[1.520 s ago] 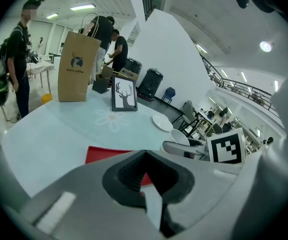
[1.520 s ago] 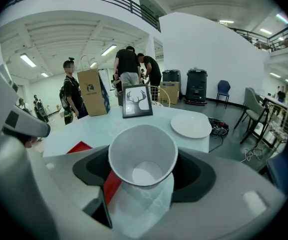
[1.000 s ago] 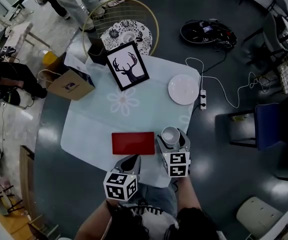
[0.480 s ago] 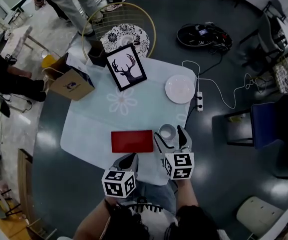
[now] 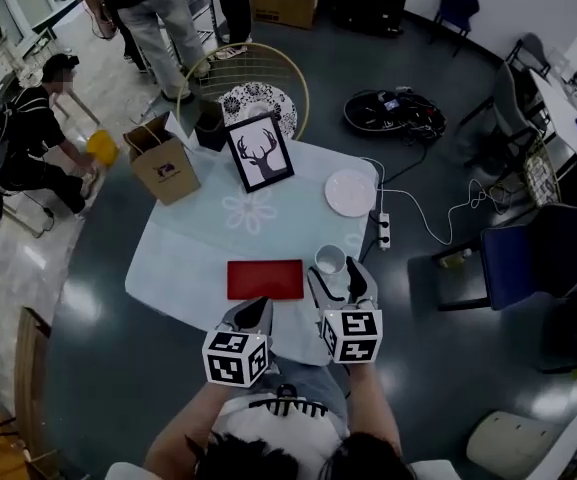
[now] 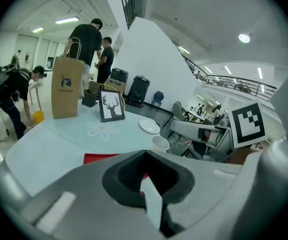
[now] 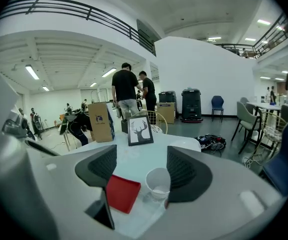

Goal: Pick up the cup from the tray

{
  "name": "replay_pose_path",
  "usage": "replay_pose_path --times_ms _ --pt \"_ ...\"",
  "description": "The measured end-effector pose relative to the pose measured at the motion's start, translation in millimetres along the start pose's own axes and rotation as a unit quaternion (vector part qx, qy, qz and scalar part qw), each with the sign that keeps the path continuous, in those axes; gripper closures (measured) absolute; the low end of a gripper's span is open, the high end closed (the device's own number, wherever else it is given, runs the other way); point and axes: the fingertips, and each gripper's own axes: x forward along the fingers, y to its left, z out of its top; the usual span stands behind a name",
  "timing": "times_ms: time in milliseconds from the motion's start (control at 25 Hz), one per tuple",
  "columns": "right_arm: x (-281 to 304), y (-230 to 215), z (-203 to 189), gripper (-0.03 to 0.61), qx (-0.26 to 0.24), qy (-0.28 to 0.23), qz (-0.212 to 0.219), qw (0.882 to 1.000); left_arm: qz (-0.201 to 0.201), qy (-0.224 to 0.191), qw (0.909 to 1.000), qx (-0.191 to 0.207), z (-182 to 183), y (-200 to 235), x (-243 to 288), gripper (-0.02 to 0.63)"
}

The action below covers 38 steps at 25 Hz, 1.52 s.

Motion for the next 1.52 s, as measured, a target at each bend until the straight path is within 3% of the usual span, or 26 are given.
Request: replay_pose_path --times_ms 120,480,760,1000,1280,1520 --pt "-19 11 -2 0.354 0.004 -0.002 -0.010 1.000 -0.003 -0.021 0.9997 0.014 3 -3 -17 0.614" --pt "-69 45 -9 0.547 -0.022 -0.013 -0.033 0.999 0.005 -0.060 0.9980 0.018 -2 -9 -55 0.614" --pt "-86 69 -30 0.555 0.008 0.008 -0.010 1.000 0.009 -0.069 0.9976 0.006 -12 -6 -68 0.614" --pt "-94 84 -33 0.554 -0.041 0.023 -0.010 0.999 0.007 -0.072 0.9973 0.014 -13 -13 -74 0.614" --pt "-96 93 -28 0.554 -0.046 0.015 -0.002 0.999 -0.001 -0.074 0.9964 0.041 -13 -23 -75 0.614" --pt "-93 97 -32 0.555 -0.045 0.022 0.004 0.999 0.006 -0.076 0.9968 0.023 -15 -16 -75 0.614"
